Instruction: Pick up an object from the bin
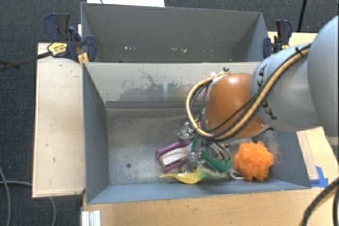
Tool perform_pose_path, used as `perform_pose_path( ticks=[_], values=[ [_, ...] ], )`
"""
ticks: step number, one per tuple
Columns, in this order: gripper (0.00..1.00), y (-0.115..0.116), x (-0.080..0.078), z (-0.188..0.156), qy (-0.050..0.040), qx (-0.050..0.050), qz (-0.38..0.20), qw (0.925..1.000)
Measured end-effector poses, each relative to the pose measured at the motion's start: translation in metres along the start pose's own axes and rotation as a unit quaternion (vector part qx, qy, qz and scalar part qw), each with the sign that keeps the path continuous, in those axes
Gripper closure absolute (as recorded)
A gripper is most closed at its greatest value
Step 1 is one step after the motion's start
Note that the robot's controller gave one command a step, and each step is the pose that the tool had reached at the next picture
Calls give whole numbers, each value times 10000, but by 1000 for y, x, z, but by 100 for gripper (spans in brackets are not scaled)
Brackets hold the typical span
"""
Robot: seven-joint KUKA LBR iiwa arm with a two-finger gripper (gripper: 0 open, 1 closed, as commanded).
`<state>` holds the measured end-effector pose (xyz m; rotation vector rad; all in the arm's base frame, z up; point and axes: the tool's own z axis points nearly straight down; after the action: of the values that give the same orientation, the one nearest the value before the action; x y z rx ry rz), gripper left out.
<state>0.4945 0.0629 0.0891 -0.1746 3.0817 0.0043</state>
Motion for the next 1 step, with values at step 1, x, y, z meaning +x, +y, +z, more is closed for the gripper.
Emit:
perform_pose_path(
  ticks=[1],
  values=[
    [100, 0, 0, 0, 1, 0, 5, 10000]
  ],
)
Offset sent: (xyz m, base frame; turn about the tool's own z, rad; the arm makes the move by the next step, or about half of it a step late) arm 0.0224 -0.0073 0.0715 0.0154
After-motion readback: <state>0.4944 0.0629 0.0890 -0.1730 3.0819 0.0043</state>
